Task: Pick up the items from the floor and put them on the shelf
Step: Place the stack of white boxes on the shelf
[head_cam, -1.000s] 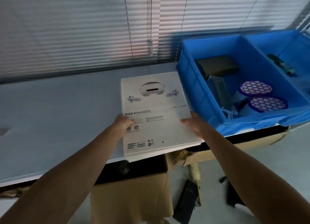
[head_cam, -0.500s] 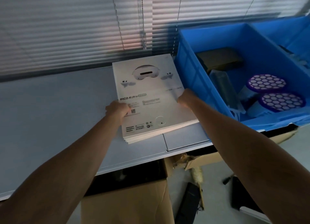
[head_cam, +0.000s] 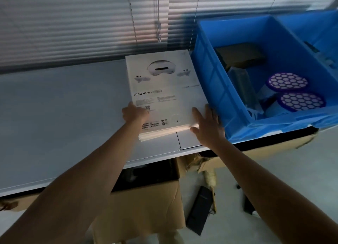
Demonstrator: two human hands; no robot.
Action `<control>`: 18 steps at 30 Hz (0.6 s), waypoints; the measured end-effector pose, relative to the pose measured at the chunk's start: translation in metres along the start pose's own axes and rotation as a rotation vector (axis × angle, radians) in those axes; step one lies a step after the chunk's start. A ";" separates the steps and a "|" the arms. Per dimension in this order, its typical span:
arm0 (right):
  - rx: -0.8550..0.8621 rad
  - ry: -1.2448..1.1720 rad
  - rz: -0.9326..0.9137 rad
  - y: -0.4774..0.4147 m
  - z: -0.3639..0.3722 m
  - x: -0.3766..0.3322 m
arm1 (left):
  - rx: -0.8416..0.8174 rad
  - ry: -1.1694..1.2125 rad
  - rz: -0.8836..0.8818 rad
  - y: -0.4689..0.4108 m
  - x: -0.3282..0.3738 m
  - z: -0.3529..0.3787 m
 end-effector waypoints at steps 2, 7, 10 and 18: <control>0.057 0.016 0.020 -0.006 0.006 -0.001 | -0.012 -0.003 0.010 0.000 0.003 0.003; 0.145 0.069 0.008 -0.004 0.008 -0.002 | -0.108 0.187 -0.031 0.004 -0.003 -0.005; 0.120 0.024 0.028 -0.003 0.007 -0.002 | -0.168 0.272 -0.009 0.014 -0.011 -0.018; 0.275 -0.069 -0.023 0.047 -0.010 -0.008 | -0.174 0.280 0.070 0.059 -0.088 -0.096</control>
Point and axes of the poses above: each hand's wrist, its own y-axis away from the middle knuckle, its own z-axis out of the palm, x = y × z, the point moved 2 cm from there along -y, towards the middle knuckle, and after that the axes turned 12 degrees about x, right-handed, at the moved point
